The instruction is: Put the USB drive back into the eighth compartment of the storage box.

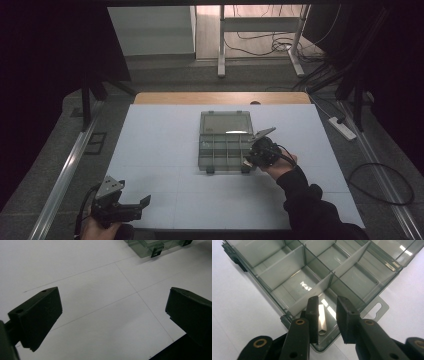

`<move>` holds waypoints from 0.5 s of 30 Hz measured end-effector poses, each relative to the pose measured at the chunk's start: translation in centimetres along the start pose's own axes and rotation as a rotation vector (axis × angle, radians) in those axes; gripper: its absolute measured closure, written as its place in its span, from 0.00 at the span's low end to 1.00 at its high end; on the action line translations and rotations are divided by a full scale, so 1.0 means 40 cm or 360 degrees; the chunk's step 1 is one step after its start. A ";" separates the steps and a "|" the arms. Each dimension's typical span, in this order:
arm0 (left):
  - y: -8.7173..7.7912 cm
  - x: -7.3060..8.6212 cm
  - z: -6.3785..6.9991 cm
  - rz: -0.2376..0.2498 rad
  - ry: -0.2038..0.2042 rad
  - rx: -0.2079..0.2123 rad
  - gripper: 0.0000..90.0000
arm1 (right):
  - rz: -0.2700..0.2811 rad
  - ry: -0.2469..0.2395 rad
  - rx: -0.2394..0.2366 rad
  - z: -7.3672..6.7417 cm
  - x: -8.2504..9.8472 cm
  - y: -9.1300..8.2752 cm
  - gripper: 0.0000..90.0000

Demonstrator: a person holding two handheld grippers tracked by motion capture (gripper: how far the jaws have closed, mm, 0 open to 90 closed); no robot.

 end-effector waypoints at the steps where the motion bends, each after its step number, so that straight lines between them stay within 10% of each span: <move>1: 0.000 0.000 0.000 0.0000 0.0000 0.0000 0.01 | 0.0003 0.0003 -0.0001 0.000 -0.001 -0.001 0.78; 15: 0.000 0.000 0.000 -0.0002 -0.0001 0.0001 0.01 | 0.0058 0.0009 -0.0037 -0.011 -0.010 -0.017 0.61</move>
Point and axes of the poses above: each handheld gripper's, and its own axes: y roughly forward along the jaws, x roughly out of its underside, z roughly to its right, the point moved 4 cm from there along y, roughly forward along the jaws, and after that the axes turned 9 degrees about -y, right-handed, at the moved point
